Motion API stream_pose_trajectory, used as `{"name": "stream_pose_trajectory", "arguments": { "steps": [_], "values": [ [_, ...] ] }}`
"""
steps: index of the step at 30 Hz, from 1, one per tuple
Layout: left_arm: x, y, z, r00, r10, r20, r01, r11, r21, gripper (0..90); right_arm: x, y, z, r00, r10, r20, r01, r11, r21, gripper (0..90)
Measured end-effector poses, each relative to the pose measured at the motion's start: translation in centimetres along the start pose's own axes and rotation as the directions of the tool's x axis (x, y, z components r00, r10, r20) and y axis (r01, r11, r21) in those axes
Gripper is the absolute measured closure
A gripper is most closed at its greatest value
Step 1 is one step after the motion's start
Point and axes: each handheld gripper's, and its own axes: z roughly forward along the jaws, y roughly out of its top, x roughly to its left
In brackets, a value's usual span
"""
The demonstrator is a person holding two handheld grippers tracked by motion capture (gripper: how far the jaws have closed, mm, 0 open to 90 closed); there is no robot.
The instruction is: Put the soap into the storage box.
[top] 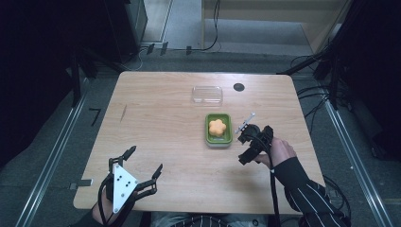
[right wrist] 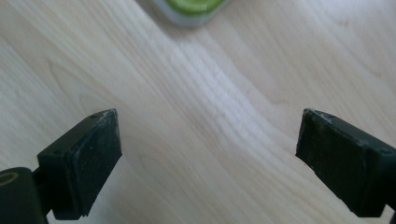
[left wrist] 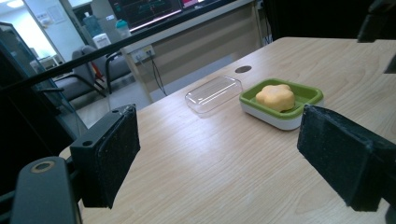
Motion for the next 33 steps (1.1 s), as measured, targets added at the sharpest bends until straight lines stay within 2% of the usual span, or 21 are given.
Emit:
{"name": "stream_pose_trajectory", "arguments": {
  "steps": [10, 23, 28, 33],
  "values": [
    [0.0, 0.0, 0.0, 1.0000, 0.002, -0.001, -0.002, 1.0000, 0.001, 13.5, 0.7, -3.9, 0.8, 0.9999, 0.013, 0.002, -0.013, 0.999, 0.035, 7.1],
    [-0.1, 0.0, 0.0, 1.0000, 0.001, -0.001, -0.001, 1.0000, 0.002, 13.5, 1.2, -8.4, 1.8, 0.9979, 0.064, -0.015, -0.062, 0.995, 0.074, 7.1],
    [-0.1, 0.1, 0.1, 1.0000, 0.004, 0.001, -0.004, 1.0000, 0.004, 13.5, 1.0, -9.1, 1.8, 0.9954, 0.095, -0.015, -0.094, 0.994, 0.064, 7.1],
    [-0.1, 0.1, 0.2, 1.0000, 0.003, 0.000, -0.003, 1.0000, 0.004, 13.5, 1.2, -9.1, 2.3, 0.9971, 0.073, -0.018, -0.072, 0.994, 0.080, 7.1]
  ]
}}
